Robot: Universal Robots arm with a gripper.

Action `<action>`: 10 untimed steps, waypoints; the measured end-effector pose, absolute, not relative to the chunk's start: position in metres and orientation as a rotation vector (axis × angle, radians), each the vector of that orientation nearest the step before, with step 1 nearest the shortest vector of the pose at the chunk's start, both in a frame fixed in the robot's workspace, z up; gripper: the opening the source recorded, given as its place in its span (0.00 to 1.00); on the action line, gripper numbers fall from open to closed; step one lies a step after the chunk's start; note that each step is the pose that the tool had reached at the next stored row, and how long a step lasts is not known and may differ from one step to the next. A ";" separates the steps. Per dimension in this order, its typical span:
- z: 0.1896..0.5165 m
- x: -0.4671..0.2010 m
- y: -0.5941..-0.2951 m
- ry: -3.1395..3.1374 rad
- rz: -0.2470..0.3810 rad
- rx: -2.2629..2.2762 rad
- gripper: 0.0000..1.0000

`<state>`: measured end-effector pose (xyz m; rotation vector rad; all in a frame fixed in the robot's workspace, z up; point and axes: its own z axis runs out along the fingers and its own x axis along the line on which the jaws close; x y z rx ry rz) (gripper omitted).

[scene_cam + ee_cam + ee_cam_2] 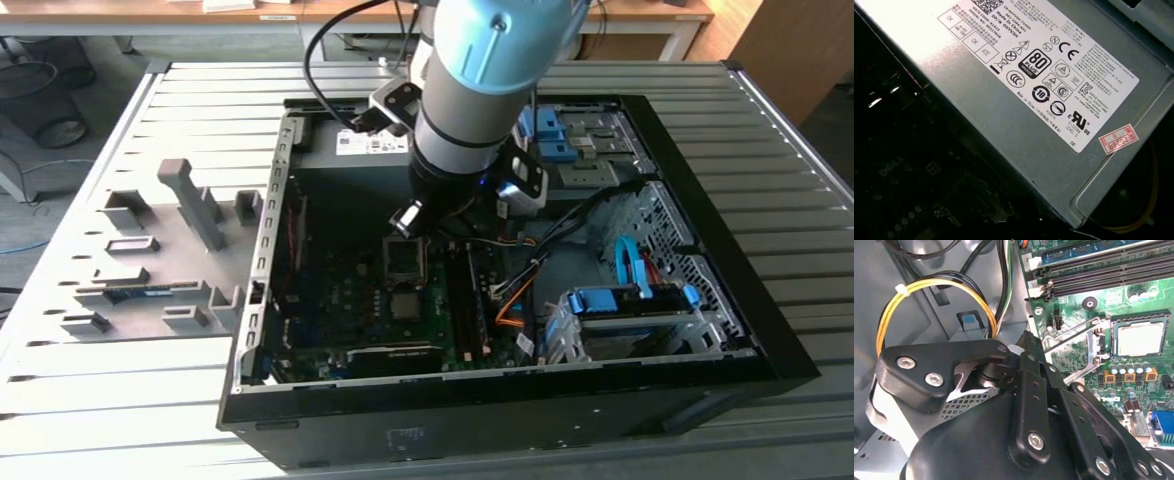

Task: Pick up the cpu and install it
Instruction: 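Close the cpu cover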

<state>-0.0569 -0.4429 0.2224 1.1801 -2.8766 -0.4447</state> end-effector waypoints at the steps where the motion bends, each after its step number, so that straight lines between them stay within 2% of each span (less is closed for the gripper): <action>1: 0.223 -0.057 -0.443 -2.877 -0.445 1.180 0.10; 10: 0.226 -0.058 -0.444 -2.876 -0.444 1.184 0.10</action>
